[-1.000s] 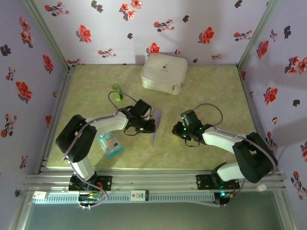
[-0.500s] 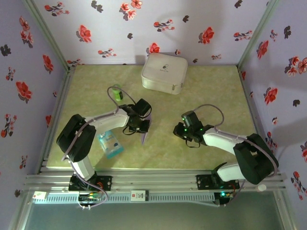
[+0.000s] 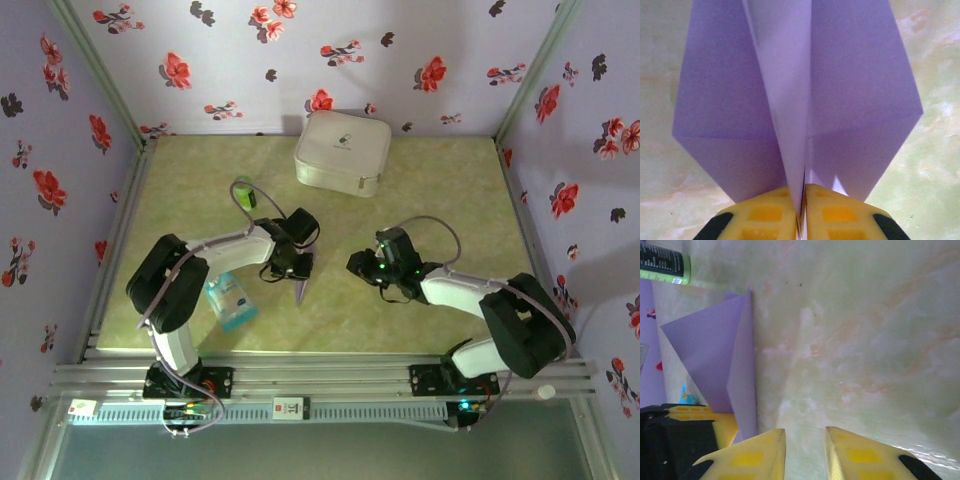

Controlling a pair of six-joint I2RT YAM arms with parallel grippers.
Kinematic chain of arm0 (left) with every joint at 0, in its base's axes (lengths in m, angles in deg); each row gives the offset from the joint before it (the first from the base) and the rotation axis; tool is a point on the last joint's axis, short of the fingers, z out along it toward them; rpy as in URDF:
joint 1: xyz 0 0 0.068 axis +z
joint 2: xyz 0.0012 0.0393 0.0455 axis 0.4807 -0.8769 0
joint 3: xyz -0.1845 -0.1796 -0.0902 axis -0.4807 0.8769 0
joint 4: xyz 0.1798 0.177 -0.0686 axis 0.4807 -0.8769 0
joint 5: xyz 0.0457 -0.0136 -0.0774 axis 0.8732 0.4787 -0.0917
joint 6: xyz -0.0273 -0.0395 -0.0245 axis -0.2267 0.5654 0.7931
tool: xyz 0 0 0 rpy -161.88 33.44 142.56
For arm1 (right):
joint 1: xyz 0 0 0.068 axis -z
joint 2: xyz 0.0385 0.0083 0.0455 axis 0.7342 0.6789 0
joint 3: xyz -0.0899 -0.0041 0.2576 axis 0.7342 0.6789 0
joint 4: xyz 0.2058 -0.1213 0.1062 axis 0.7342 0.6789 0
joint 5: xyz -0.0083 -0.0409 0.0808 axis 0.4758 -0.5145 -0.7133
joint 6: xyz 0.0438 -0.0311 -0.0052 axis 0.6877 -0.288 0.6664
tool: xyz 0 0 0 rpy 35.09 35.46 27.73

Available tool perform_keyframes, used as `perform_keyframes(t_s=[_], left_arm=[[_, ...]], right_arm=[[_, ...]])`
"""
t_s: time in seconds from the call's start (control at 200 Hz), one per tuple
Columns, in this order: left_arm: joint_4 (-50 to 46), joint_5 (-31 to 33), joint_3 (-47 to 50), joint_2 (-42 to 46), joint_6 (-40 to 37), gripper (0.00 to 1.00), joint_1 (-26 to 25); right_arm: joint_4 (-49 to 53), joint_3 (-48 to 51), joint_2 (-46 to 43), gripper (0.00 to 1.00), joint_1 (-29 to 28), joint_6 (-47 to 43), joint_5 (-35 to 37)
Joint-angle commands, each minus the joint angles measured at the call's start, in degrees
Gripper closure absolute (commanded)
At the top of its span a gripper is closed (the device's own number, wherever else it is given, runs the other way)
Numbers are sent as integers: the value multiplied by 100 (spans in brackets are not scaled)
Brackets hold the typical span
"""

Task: Fold a paper plane with a square sheet of paper (pick it up from the middle)
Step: Turn over a paper plane at the center of the table.

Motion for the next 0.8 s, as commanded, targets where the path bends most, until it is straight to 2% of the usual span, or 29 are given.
perform_keyframes(t_s=[0.0,0.795], left_arm=[[-146,59,-142,-104,-28,87,-54],[-257,95,-431,-414,1,85,-214]], right_arm=[[-227,-127,119,73,-45,65,-208],[-228,-138,427,72,-72,43,-213]])
